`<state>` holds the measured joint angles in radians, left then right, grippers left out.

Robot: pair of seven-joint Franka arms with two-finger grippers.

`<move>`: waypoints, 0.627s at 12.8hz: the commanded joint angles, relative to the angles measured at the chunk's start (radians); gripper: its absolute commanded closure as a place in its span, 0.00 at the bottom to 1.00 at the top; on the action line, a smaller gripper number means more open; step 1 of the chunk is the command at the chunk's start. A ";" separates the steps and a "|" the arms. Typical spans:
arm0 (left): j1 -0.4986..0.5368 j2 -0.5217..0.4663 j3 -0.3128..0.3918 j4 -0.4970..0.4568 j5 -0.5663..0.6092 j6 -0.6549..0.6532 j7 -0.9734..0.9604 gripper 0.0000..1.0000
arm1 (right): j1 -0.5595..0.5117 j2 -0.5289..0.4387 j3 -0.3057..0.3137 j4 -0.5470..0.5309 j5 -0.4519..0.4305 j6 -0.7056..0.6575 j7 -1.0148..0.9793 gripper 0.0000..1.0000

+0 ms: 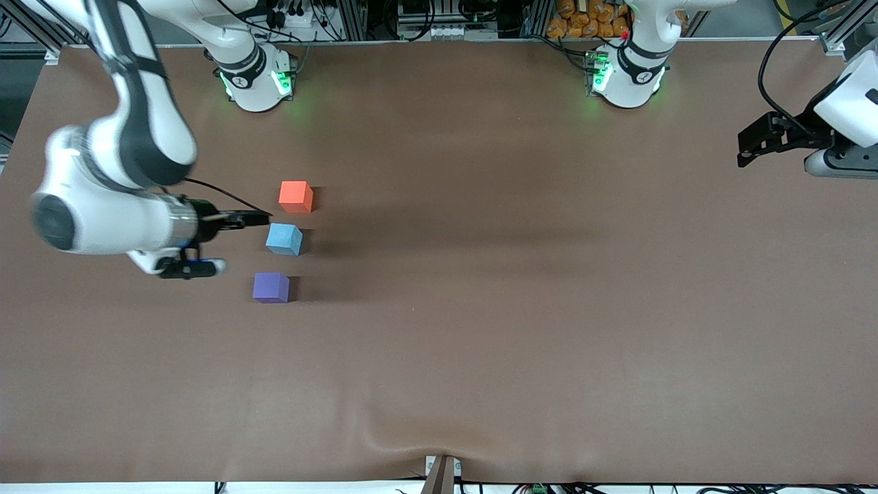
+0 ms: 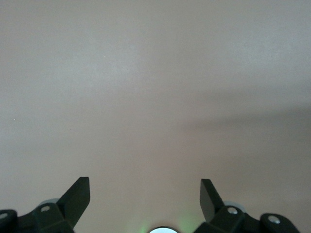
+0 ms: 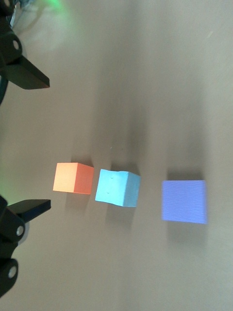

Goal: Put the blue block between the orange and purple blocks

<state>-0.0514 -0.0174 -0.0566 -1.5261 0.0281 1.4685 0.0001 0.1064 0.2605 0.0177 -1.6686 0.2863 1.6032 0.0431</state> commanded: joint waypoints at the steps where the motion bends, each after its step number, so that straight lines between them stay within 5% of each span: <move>1: 0.002 0.010 -0.003 0.020 0.007 -0.013 0.015 0.00 | -0.019 0.028 0.022 0.197 -0.100 -0.079 -0.041 0.00; 4: 0.004 0.013 0.000 0.011 0.009 -0.019 0.009 0.00 | -0.063 0.025 0.060 0.354 -0.185 -0.233 -0.045 0.00; 8: -0.002 0.025 -0.002 0.012 0.009 -0.019 0.009 0.00 | -0.097 -0.065 0.074 0.371 -0.185 -0.350 -0.052 0.00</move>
<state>-0.0513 0.0004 -0.0565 -1.5278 0.0281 1.4662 0.0001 0.0491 0.2470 0.0595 -1.3052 0.1153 1.2985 0.0069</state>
